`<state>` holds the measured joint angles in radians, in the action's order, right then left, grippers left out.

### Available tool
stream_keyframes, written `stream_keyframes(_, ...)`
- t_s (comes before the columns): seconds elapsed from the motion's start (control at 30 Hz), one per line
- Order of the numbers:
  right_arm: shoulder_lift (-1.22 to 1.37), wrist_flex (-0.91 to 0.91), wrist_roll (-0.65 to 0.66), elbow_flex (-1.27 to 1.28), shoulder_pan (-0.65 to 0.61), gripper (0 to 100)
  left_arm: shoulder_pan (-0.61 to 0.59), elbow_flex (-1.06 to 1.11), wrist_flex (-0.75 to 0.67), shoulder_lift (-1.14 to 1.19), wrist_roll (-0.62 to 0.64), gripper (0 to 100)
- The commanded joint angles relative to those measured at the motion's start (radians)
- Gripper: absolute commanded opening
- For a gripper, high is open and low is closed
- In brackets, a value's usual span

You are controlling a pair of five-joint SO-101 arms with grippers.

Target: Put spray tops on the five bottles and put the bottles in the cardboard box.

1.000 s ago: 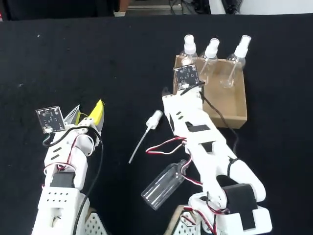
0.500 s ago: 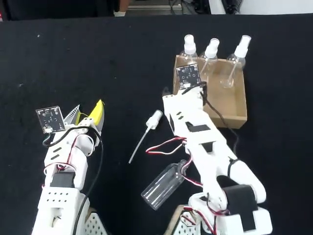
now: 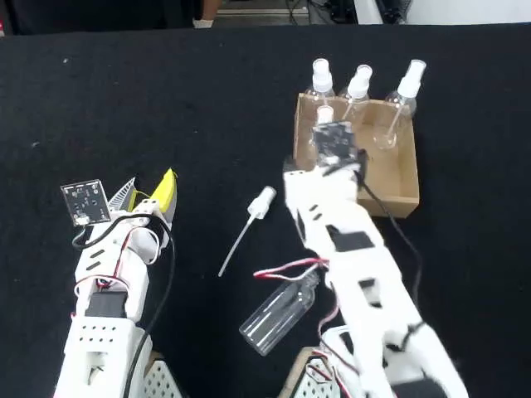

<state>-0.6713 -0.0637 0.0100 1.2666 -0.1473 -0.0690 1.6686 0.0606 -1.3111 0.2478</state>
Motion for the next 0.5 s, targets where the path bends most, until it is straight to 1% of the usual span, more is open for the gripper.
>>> stream_keyframes(0.0, -0.163, -0.014, -0.003, 0.05, 0.051, 42.6, 0.002, -0.007, -0.026, -0.005, -0.009, 23)
stream_keyframes(0.07, -0.242, -0.097, -0.002, 0.065, 0.057, 40.2, 0.002, -0.007, -0.026, -0.005, -0.009, 23)
stream_keyframes(0.27, -0.489, -0.425, -0.006, 0.005, 0.057, 23.0, 0.001, -0.007, -0.026, -0.005, -0.009, 23)
stream_keyframes(0.33, -0.575, -0.519, -0.006, -0.016, 0.052, 20.8, 0.001, -0.007, -0.026, -0.005, -0.009, 23)
stream_keyframes(0.47, -0.723, -0.695, -0.005, -0.033, 0.038, 20.5, 0.001, -0.005, -0.026, -0.005, -0.009, 23)
